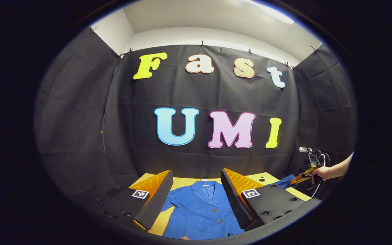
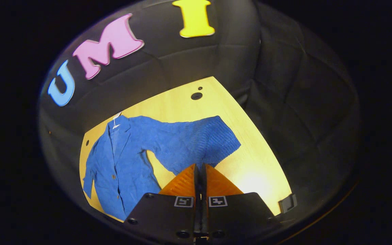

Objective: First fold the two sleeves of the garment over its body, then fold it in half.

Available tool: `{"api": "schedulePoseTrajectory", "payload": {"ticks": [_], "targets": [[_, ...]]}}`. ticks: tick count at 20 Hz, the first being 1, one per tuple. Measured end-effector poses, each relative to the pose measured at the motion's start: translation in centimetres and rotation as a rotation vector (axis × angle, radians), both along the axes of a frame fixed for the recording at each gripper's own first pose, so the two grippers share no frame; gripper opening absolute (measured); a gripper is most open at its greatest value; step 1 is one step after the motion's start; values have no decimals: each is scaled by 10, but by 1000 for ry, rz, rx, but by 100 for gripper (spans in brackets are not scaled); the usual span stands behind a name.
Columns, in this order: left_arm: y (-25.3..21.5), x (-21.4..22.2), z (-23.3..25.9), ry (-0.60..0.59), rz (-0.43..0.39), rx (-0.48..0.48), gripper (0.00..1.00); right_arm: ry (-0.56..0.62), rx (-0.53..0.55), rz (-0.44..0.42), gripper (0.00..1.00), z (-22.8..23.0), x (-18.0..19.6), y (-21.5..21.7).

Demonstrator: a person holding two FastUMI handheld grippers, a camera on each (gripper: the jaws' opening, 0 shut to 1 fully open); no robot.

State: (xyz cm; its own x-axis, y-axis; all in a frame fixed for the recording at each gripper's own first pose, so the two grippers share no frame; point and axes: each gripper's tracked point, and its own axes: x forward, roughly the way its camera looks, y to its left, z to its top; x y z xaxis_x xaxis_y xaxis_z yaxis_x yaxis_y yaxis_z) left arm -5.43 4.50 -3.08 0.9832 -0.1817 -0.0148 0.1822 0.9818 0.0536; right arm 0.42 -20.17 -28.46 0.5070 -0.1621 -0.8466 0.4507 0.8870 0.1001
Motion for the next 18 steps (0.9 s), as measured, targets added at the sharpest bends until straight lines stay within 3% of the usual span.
{"api": "schedulePoseTrajectory", "payload": {"ticks": [5,9,13,18], "targets": [[19,-2,-1,-5,-51,-33,82,-73,-81,82,2,51,4,60],[49,-7,-3,-18,-61,-60,82,-110,-116,111,2,73,35,110],[103,-3,-15,8,23,-106,84,-94,-115,181,2,72,80,166],[170,-4,-27,32,209,-141,82,-42,-63,304,2,40,147,239]]}}
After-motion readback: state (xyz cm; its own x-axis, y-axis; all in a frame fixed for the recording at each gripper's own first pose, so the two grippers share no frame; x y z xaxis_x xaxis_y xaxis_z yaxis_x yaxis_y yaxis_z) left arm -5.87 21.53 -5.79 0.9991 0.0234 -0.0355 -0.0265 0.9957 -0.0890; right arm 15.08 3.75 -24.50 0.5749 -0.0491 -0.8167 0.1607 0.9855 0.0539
